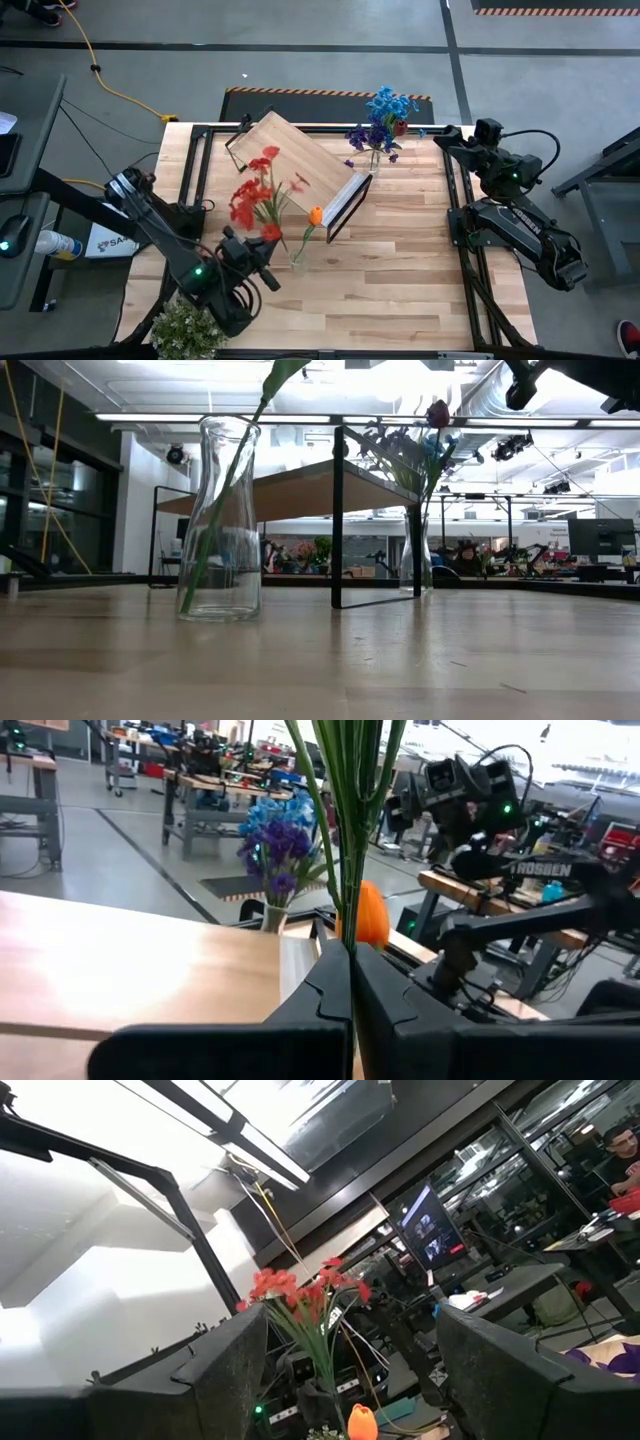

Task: Pick and place flowers into a vace then onto a shelf
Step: Put the top orange flowers into the bottom transparent flower vase

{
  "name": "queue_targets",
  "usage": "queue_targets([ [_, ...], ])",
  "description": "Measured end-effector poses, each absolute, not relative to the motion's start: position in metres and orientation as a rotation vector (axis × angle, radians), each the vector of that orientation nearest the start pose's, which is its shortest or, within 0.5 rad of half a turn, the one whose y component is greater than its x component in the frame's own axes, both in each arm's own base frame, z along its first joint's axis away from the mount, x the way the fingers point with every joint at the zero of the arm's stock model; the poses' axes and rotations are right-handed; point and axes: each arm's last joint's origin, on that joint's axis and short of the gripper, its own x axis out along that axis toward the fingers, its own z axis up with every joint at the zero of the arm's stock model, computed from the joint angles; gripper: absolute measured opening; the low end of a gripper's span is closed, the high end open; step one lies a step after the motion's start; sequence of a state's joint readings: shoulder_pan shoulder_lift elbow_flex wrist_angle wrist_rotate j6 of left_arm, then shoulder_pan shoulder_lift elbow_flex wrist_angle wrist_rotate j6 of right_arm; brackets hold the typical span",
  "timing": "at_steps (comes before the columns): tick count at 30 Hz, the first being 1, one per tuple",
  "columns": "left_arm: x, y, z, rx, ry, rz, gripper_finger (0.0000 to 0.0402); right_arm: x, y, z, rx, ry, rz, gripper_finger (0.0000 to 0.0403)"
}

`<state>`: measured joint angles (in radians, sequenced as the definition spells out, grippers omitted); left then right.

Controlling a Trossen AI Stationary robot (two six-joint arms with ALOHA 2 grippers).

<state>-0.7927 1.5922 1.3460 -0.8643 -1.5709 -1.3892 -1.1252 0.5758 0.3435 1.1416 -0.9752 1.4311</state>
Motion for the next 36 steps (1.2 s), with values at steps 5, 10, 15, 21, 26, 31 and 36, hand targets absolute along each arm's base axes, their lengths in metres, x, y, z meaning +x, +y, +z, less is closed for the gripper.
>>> queue_targets([
  [5,0.242,-0.203,0.295,-0.255,-0.105,0.776,0.0030,0.066,-0.082,0.316,0.615,-0.429,0.190,0.0279],
  [10,0.251,-0.204,0.282,-0.256,-0.107,0.794,0.0030,0.066,-0.082,0.316,0.616,-0.429,0.190,0.0279],
  [15,0.258,-0.205,0.268,-0.256,-0.107,0.807,0.0030,0.066,-0.082,0.316,0.616,-0.429,0.189,0.0279],
  [21,0.262,-0.209,0.258,-0.268,-0.115,0.806,0.0030,0.066,-0.082,0.315,0.615,-0.427,0.191,0.0279],
  [26,0.263,-0.209,0.256,-0.279,-0.081,0.802,0.0030,0.066,-0.082,0.315,0.614,-0.423,0.192,0.0279],
  [31,0.262,-0.208,0.255,-0.261,-0.057,0.801,0.0030,0.066,-0.082,0.315,0.612,-0.408,0.200,0.0279],
  [36,0.262,-0.208,0.254,-0.272,-0.022,0.797,0.0030,0.066,-0.082,0.315,0.611,-0.408,0.199,0.0279],
])
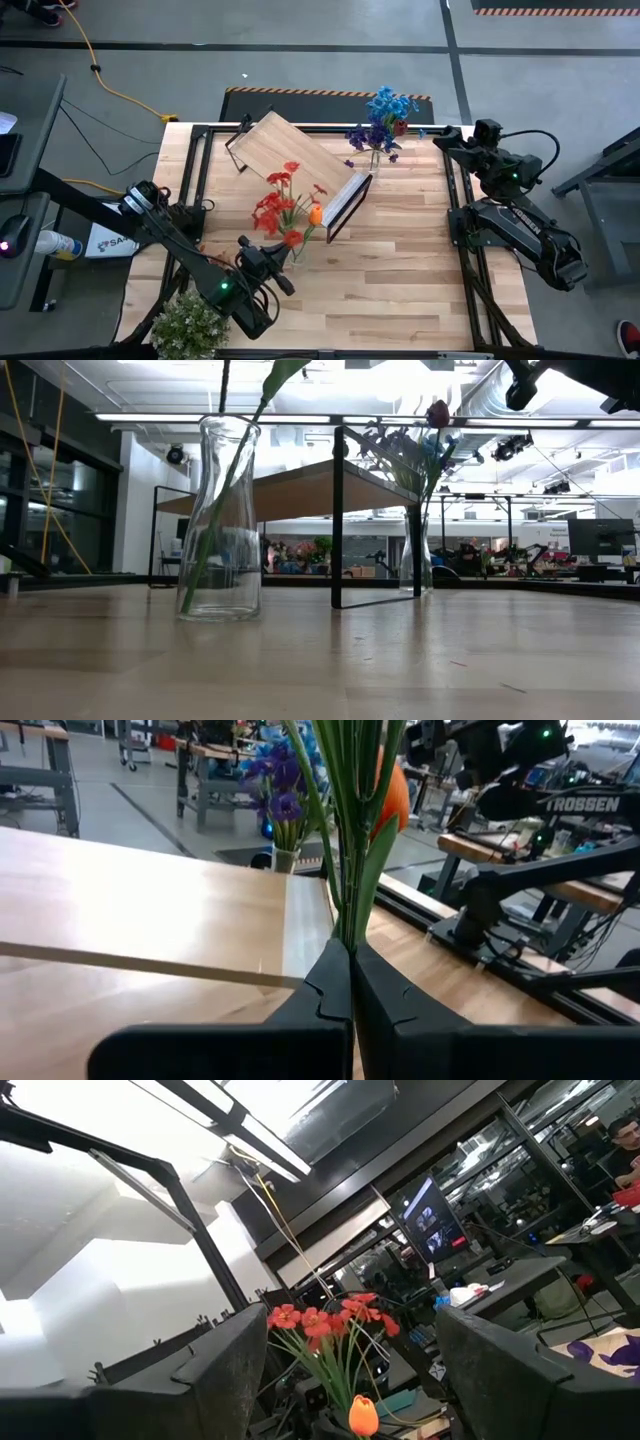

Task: Pick and place flowers into a vace then onto a shelf
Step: Put the top orange flowers into the bottom transparent flower vase

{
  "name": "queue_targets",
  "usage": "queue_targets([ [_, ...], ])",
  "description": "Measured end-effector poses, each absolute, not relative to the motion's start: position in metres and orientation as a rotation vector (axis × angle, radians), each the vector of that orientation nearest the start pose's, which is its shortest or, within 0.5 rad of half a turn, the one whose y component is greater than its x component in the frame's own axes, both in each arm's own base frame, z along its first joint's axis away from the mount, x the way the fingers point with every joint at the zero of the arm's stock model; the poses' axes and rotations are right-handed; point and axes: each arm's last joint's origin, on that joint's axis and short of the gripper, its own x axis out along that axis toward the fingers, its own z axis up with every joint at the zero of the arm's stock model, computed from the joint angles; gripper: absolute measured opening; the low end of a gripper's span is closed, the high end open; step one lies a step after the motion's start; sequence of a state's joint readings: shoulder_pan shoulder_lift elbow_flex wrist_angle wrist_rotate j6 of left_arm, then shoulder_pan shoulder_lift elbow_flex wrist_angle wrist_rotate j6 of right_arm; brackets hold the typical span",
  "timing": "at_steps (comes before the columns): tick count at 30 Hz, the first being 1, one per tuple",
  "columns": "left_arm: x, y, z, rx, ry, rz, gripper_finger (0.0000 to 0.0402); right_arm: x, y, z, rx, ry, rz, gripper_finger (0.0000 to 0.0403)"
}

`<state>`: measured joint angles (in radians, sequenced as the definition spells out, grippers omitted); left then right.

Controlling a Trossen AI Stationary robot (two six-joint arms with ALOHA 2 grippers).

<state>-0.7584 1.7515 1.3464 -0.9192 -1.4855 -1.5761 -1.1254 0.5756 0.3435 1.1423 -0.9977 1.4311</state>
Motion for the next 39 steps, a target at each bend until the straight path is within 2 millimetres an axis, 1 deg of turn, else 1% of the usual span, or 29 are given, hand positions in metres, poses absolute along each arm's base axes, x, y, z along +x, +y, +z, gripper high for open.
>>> queue_targets([
  [2,0.261,-0.208,0.251,-0.273,-0.021,0.797,0.0030,0.066,-0.082,0.315,0.611,-0.408,0.199,0.0279],
  [8,0.259,-0.205,0.228,-0.310,-0.063,0.799,0.0030,0.066,-0.082,0.315,0.603,-0.409,0.198,0.0279],
  [11,0.257,-0.204,0.220,-0.328,-0.071,0.799,0.0030,0.066,-0.082,0.315,0.603,-0.409,0.198,0.0279],
  [18,0.257,-0.204,0.219,-0.345,-0.059,0.796,0.0032,0.066,-0.082,0.315,0.594,-0.415,0.193,0.0279],
  [25,0.257,-0.204,0.217,-0.360,-0.017,0.791,0.0092,0.066,-0.082,0.315,0.595,-0.416,0.192,0.0279],
  [29,0.257,-0.205,0.216,-0.375,0.019,0.786,0.0110,0.066,-0.082,0.315,0.595,-0.417,0.192,0.0279],
  [39,0.257,-0.206,0.213,-0.423,0.142,0.768,0.0119,0.066,-0.082,0.315,0.595,-0.417,0.193,0.0279],
])
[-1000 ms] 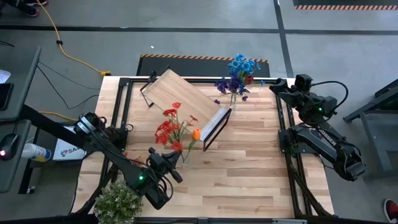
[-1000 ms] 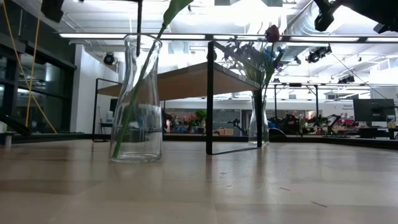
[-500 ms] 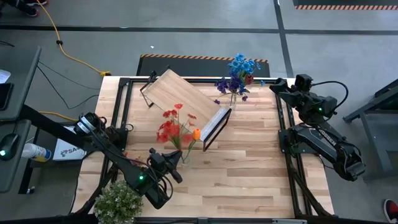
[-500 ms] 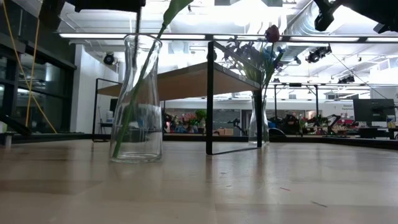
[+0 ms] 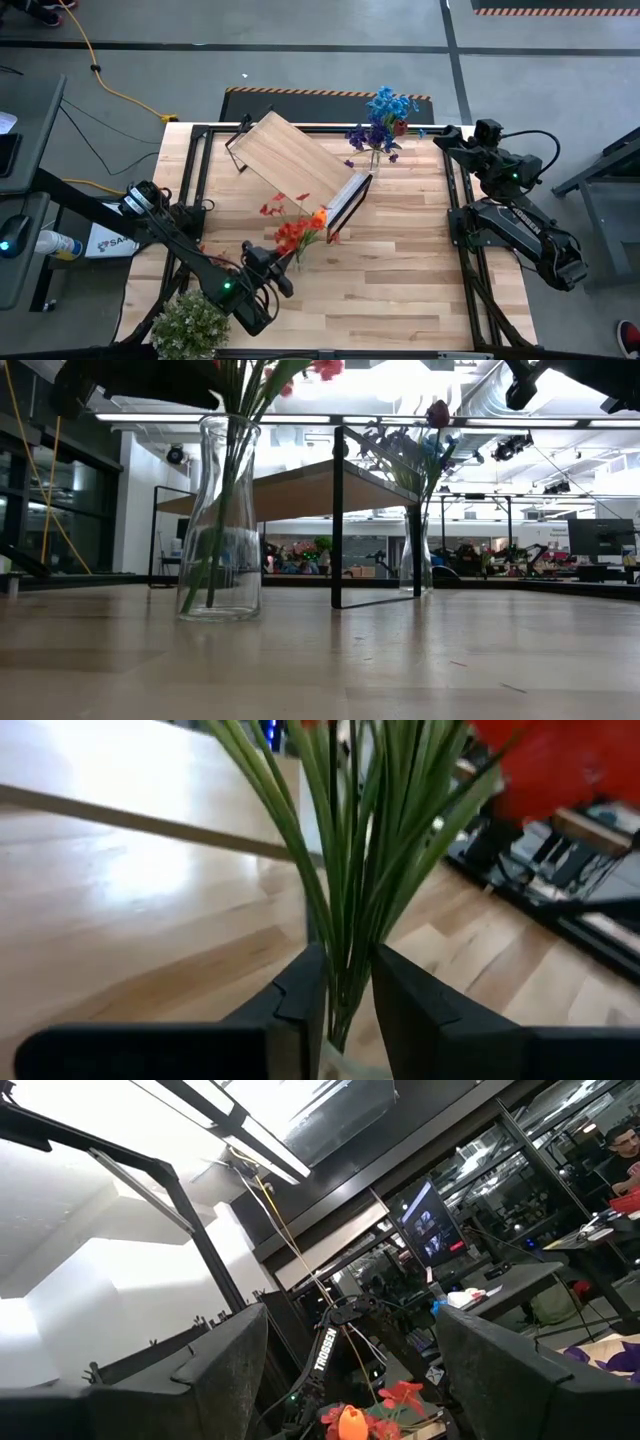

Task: Pick and place flowers into a vace then onto a shelf
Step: Put the top orange flowers into the bottom transparent flower vase, then put the orange flowers into the bottom transparent flower vase

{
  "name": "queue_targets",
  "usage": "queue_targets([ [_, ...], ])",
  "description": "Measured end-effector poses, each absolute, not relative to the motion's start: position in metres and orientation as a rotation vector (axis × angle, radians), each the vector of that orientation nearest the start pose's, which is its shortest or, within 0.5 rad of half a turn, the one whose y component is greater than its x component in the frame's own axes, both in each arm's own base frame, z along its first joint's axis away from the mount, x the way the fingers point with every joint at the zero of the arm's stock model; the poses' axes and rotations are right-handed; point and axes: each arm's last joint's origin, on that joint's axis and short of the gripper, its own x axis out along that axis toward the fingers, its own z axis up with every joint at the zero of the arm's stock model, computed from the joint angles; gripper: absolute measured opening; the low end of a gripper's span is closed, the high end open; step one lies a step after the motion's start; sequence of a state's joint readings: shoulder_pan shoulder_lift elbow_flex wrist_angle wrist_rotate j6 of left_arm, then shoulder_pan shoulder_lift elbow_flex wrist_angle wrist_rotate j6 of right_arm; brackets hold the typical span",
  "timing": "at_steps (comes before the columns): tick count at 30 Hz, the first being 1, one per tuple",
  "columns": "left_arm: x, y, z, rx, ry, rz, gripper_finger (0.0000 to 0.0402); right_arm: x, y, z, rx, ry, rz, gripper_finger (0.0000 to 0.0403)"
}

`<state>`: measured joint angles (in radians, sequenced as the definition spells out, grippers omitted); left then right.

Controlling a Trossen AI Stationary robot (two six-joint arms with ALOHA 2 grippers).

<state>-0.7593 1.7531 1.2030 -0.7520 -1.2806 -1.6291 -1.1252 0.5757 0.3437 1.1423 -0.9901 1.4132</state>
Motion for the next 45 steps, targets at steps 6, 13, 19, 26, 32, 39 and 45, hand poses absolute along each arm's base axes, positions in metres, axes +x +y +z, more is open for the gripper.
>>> queue_targets([
  [6,0.259,-0.209,0.228,-0.437,0.255,0.758,0.0119,0.066,-0.082,0.315,0.595,-0.417,0.192,0.0279],
  [13,0.258,-0.213,0.265,-0.464,0.503,0.744,0.0120,0.066,-0.082,0.315,0.595,-0.417,0.192,0.0279],
  [19,0.256,-0.216,0.295,-0.519,0.701,0.696,0.0120,0.066,-0.082,0.315,0.595,-0.417,0.192,0.0279],
  [26,0.248,-0.218,0.325,-0.688,0.941,0.686,0.0120,0.066,-0.082,0.315,0.591,-0.417,0.191,0.0279],
  [32,0.237,-0.215,0.343,-0.904,1.080,0.815,0.0120,0.066,-0.082,0.315,0.569,-0.419,0.186,0.0279],
  [39,0.236,-0.212,0.350,-0.959,1.068,0.862,0.0120,0.066,-0.082,0.315,0.569,-0.419,0.186,0.0279],
  [45,0.242,-0.203,0.347,-0.983,1.121,0.905,0.0120,0.066,-0.082,0.315,0.570,-0.423,0.184,0.0279],
])
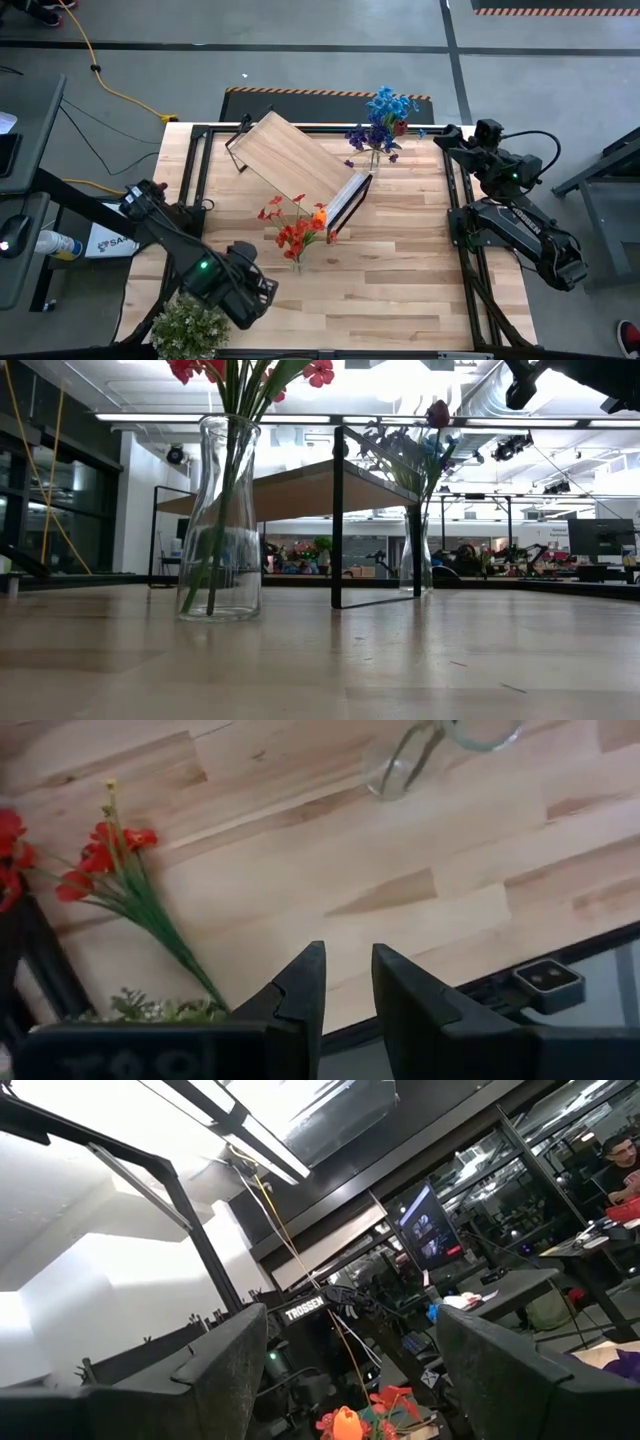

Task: Pick and place flowers into a vace then onto a shelf
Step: Put the orange flowers into the bottom transparent flower vase

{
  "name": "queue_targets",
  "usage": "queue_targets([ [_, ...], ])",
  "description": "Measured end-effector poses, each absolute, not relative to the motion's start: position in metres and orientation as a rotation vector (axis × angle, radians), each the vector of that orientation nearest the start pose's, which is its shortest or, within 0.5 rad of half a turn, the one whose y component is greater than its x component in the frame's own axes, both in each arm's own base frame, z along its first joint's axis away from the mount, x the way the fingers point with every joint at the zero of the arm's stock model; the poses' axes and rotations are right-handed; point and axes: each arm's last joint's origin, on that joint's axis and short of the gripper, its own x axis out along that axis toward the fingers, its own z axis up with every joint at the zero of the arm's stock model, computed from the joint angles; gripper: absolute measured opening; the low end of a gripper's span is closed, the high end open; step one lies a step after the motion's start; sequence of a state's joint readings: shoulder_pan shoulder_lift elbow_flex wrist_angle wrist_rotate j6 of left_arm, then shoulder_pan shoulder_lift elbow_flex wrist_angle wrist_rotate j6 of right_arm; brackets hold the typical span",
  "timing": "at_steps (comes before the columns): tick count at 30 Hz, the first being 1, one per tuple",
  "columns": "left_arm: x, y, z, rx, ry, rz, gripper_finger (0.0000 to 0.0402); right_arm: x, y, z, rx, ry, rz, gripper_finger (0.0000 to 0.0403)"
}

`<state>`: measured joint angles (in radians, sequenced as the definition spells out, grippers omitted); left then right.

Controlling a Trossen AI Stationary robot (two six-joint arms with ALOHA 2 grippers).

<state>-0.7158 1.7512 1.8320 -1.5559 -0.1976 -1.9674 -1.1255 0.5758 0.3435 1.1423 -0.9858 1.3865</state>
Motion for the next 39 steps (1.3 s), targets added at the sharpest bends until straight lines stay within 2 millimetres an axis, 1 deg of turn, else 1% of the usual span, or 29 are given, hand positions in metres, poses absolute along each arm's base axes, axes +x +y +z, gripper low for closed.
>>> queue_targets([
  [6,0.247,-0.194,0.347,-0.962,1.173,0.908,0.0120,0.066,-0.082,0.315,0.571,-0.429,0.181,0.0279],
  [10,0.251,-0.190,0.347,-0.952,1.142,0.914,0.0120,0.066,-0.082,0.316,0.571,-0.429,0.181,0.0279],
  [15,0.250,-0.190,0.347,-0.912,1.144,0.888,0.0120,0.066,-0.082,0.315,0.577,-0.417,0.189,0.0279],
  [21,0.251,-0.191,0.347,-0.923,1.147,0.877,0.0120,0.066,-0.082,0.315,0.578,-0.414,0.191,0.0279],
  [26,0.254,-0.193,0.347,-0.930,1.151,0.835,0.0120,0.066,-0.082,0.315,0.578,-0.411,0.192,0.0279],
  [28,0.254,-0.193,0.347,-0.930,1.151,0.829,0.0125,0.066,-0.082,0.315,0.578,-0.410,0.192,0.0279],
  [30,0.254,-0.193,0.347,-0.935,1.150,0.833,0.0141,0.066,-0.081,0.315,0.577,-0.407,0.194,0.0279],
  [32,0.254,-0.193,0.347,-0.934,1.150,0.836,0.0167,0.066,-0.081,0.315,0.577,-0.407,0.194,0.0279],
  [36,0.250,-0.190,0.346,-0.904,1.170,0.882,0.0235,0.066,-0.081,0.315,0.589,-0.389,0.205,0.0279],
  [39,0.250,-0.190,0.338,-0.906,1.168,0.924,0.0287,0.066,-0.081,0.314,0.588,-0.374,0.213,0.0279],
])
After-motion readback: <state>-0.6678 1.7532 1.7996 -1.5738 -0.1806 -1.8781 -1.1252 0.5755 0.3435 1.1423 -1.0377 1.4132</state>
